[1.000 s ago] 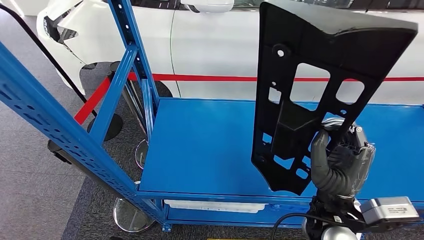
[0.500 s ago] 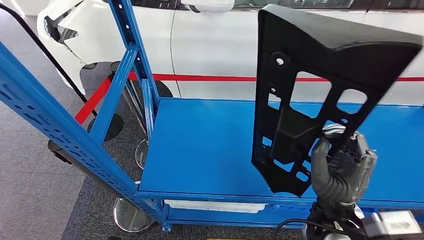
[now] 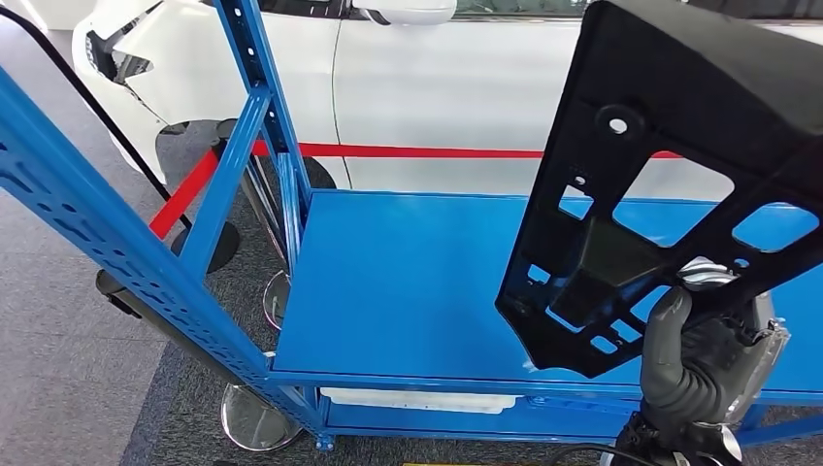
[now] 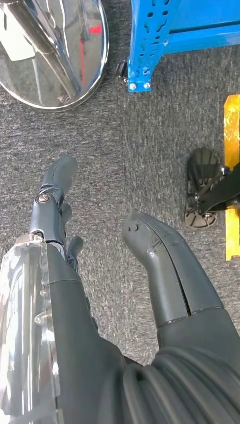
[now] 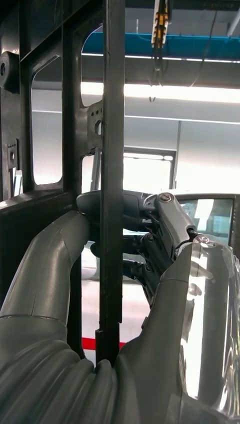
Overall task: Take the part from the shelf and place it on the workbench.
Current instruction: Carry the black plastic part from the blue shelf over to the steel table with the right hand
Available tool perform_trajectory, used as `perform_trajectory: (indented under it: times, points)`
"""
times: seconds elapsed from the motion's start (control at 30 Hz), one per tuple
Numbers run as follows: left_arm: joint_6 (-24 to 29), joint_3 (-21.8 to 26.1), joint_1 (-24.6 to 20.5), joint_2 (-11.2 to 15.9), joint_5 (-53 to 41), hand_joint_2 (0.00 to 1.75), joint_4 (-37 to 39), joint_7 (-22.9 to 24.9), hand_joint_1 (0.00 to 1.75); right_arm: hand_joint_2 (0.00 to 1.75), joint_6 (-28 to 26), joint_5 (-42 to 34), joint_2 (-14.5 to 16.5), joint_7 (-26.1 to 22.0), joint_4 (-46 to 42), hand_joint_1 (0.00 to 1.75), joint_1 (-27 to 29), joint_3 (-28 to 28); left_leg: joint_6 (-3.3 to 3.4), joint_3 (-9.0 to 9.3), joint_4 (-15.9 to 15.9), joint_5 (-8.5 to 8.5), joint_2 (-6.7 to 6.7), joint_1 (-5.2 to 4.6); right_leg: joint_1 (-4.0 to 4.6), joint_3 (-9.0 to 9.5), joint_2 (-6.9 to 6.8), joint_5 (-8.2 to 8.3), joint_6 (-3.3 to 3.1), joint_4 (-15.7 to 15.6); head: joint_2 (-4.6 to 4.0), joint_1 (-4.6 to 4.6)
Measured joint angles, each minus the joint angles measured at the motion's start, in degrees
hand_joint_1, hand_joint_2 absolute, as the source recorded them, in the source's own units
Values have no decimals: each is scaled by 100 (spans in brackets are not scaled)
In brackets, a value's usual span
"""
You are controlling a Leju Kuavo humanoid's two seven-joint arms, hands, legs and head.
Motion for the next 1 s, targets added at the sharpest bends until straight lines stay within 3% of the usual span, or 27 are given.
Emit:
perform_trajectory:
  times: [0.07, 0.1, 0.17, 0.2, 0.23, 0.27, 0.3, 0.37, 0.4, 0.57, 0.63, 0.7, 0.77, 0.83, 0.93, 1.0]
  points:
    - [6, 0, -2, -3, -17, 175, 0, 3, 0, 175, 14, 1, 7, 12, -15, 175, 10, -21, 60, 42, -94, 60, 20, 39, 9, -27, -12, -97, 26, 98, 0, 14]
    - [15, -1, -3, -5, -26, 175, 0, 4, 0, 175, 21, -2, 9, 19, -22, 175, 13, -28, 88, 60, -140, 90, 33, 61, 10, -107, -21, -241, 37, 298, 0, 31]
    - [51, -3, -1, -7, -56, 175, 0, 8, 0, 175, 36, -9, 13, 47, -24, 175, 29, -38, 112, 64, -167, 111, 57, 70, -17, -413, -39, -641, 60, 989, 0, 62]
    - [67, -4, 1, -7, -72, 175, 0, 9, 0, 175, 43, -13, 14, 66, -17, 175, 40, -40, 108, 57, -164, 112, 64, 70, -34, -567, -42, -782, 77, 1328, 0, 68]
    - [76, -5, 4, -7, -88, 175, 0, 9, 0, 175, 52, -16, 16, 86, -5, 175, 50, -43, 102, 50, -160, 113, 69, 72, -54, -649, -49, -821, 94, 1514, 0, 70]
    - [80, -6, 5, -7, -99, 175, 0, 9, 0, 175, 62, -20, 19, 104, 6, 175, 56, -45, 89, 47, -152, 111, 71, 78, -77, -622, -59, -747, 110, 1484, 0, 70]
    - [80, -8, 5, -8, -109, 175, 0, 8, 0, 175, 73, -27, 20, 119, 16, 175, 58, -48, 68, 45, -138, 106, 71, 88, -99, -482, -73, -581, 124, 1231, 0, 72]
    - [85, -19, 5, -6, -127, 175, 0, 4, 0, 175, 97, -64, 24, 135, 32, 175, 61, -54, -3, 35, -81, 76, 64, 101, -118, -74, -94, -246, 141, 463, 0, 80]
    - [93, -27, 5, -4, -136, 175, 0, 3, 0, 175, 110, -89, 25, 139, 40, 175, 69, -58, -49, 25, -52, 64, 59, 98, -113, 56, -89, -160, 126, 204, 0, 80]
    - [139, -68, 7, 0, -161, 175, 0, -20, 0, 175, 142, -172, 44, 142, 85, 175, 123, -81, -242, -31, 37, 1, 51, 121, -66, 59, -62, -91, -83, 53, 0, 63]
    - [158, -83, 8, -3, -155, 175, 0, -55, 0, 175, 144, -158, 67, 139, 92, 175, 133, -91, -271, -236, 516, -331, 53, 129, -65, 33, -72, -63, -166, 31, 0, 32]
    - [186, -90, 10, -6, -131, 175, 0, -43, 0, 175, 146, -132, 85, 139, 107, 175, 156, -94, -276, -559, 1298, -733, 54, 127, -29, -7, -76, -47, -210, 37, 0, 9]
    - [208, -89, 14, -5, -101, 175, 0, -3, 0, 175, 149, -103, 90, 144, 132, 175, 185, -95, -257, -692, 1689, -848, 54, 119, 11, -39, -75, -36, -227, 51, 0, 6]
    - [224, -88, 14, -4, -94, 175, 0, 18, 0, 175, 152, -83, 97, 149, 154, 175, 204, -97, -217, -537, 1457, -682, 53, 109, 36, -50, -71, -29, -231, 64, 0, 5]
    - [268, -92, 3, -4, -133, 175, -1, 60, 0, 175, 156, -67, 130, 157, 171, 175, 214, -100, -100, 55, 362, -273, 48, 58, 64, -48, -70, -6, -213, 82, 0, 10]
    - [283, -94, -8, -7, -151, 175, -1, 86, 0, 175, 156, -60, 151, 161, 184, 175, 217, -102, -48, 227, -4, -177, 44, 14, 65, -67, -71, 21, -167, 91, 0, 9]
